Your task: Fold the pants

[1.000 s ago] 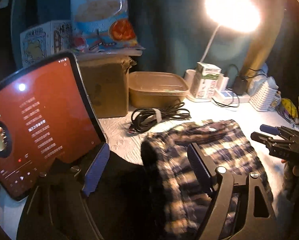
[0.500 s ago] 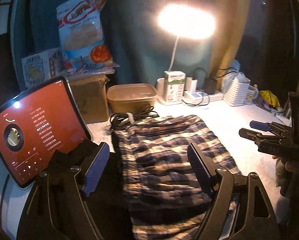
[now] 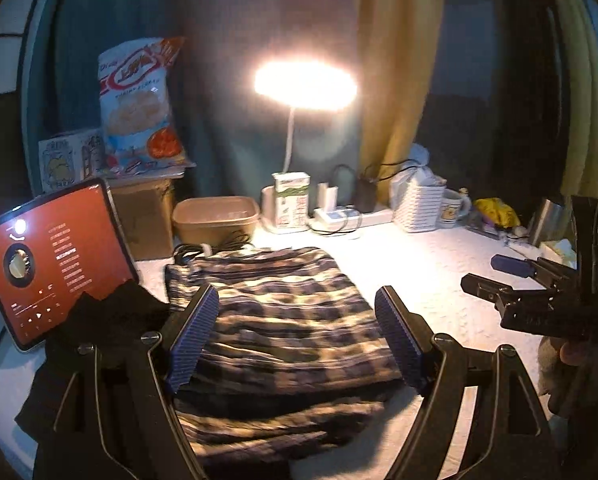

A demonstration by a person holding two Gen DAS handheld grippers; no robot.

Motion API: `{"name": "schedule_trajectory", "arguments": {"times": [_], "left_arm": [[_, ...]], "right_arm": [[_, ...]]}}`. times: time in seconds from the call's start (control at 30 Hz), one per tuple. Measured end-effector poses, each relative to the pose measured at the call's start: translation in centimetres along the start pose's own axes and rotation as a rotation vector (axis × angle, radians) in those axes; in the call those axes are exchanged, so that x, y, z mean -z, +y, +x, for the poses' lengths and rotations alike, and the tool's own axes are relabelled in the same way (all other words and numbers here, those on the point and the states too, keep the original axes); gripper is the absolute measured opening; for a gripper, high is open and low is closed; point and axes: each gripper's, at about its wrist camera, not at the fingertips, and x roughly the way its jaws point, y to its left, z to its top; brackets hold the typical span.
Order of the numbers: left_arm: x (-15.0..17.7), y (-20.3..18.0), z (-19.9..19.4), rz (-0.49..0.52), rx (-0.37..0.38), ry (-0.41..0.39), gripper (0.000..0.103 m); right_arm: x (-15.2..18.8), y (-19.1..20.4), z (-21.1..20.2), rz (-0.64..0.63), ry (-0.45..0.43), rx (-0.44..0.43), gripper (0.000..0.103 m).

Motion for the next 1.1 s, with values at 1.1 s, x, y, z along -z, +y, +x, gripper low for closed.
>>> {"name": "schedule_trajectory", "arguments": {"times": [1.1], "left_arm": [[-1.1,-10.3,-11.1,0.076,-0.055,-0.342,0.102]], "right_arm": [[1.3,-3.5,-21.2,0.033,-0.352,0.168,0.103]]}}
